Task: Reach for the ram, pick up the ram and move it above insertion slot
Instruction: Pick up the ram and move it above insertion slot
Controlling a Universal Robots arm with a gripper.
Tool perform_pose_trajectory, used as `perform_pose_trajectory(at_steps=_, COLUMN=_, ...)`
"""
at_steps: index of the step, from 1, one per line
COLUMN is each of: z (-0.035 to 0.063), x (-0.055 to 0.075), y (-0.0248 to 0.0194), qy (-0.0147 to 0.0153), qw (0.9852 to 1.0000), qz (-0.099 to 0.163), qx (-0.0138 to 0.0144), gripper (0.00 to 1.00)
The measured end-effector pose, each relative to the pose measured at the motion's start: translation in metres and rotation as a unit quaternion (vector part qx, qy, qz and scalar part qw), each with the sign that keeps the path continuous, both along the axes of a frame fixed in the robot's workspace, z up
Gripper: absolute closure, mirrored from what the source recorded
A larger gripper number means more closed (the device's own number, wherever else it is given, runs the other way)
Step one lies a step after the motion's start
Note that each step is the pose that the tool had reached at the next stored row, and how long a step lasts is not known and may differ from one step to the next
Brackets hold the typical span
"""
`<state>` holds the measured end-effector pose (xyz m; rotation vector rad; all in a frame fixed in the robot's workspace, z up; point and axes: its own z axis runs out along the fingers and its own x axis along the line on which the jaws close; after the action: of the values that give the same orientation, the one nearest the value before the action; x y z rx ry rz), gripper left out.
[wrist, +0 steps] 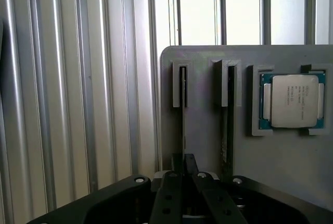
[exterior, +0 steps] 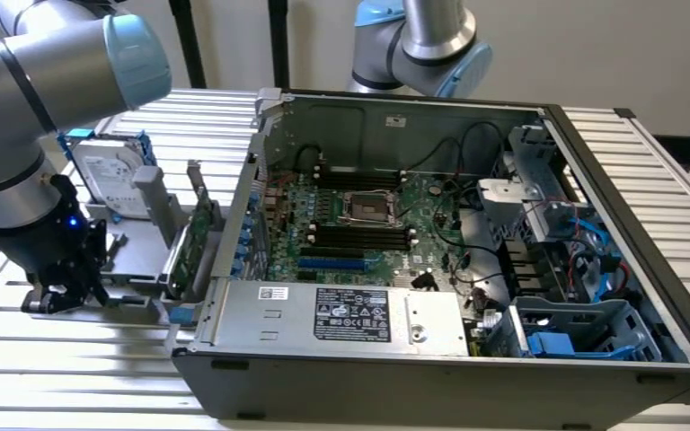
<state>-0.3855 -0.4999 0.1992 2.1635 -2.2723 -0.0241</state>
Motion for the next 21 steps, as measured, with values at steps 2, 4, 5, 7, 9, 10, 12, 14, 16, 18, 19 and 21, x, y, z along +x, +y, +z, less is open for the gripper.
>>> perform_pose_trajectory(at_steps=2, z=0.0016, x=0.0, y=0.0, qy=0.0, qw=1.0, qz=0.0, qx=0.0, gripper=0.87)
perform_pose_trajectory(at_steps=4, z=0.0055, x=0.0, y=-0.0001, qy=0.0001, qw=1.0, qz=0.0, qx=-0.0001, gripper=0.87)
perform_pose_trajectory(at_steps=5, z=0.0085, x=0.0, y=-0.0001, qy=0.0, qw=1.0, qz=0.0, qx=0.0, gripper=0.87)
perform_pose_trajectory(at_steps=7, z=0.0148, x=0.0, y=-0.0001, qy=0.0, qw=1.0, qz=0.0, qx=0.0, gripper=0.87)
perform_pose_trajectory(at_steps=9, z=0.0224, x=0.0, y=-0.0001, qy=0.0001, qw=1.0, qz=0.0, qx=0.0, gripper=0.87)
perform_pose_trajectory(at_steps=10, z=0.0272, x=0.0, y=-0.0002, qy=0.0001, qw=1.0, qz=0.0, qx=0.0, gripper=0.87)
perform_pose_trajectory(at_steps=12, z=0.0363, x=0.0, y=-0.0003, qy=0.0001, qw=1.0, qz=0.0, qx=0.0, gripper=0.87)
perform_pose_trajectory(at_steps=14, z=0.0454, x=0.0, y=-0.0005, qy=0.0002, qw=1.0, qz=0.0, qx=-0.0001, gripper=0.87)
perform_pose_trajectory(at_steps=16, z=0.0546, x=0.0, y=-0.0005, qy=0.0001, qw=1.0, qz=0.001, qx=-0.0001, gripper=0.87)
perform_pose_trajectory(at_steps=18, z=0.0633, x=0.001, y=-0.0006, qy=0.0001, qw=1.0, qz=0.003, qx=0.0, gripper=0.87)
perform_pose_trajectory(at_steps=19, z=0.0679, x=0.002, y=-0.0006, qy=0.0, qw=1.0, qz=0.004, qx=0.0002, gripper=0.87)
perform_pose_trajectory(at_steps=21, z=0.0773, x=0.004, y=-0.0006, qy=0.0001, qw=1.0, qz=0.008, qx=0.0015, gripper=0.87)
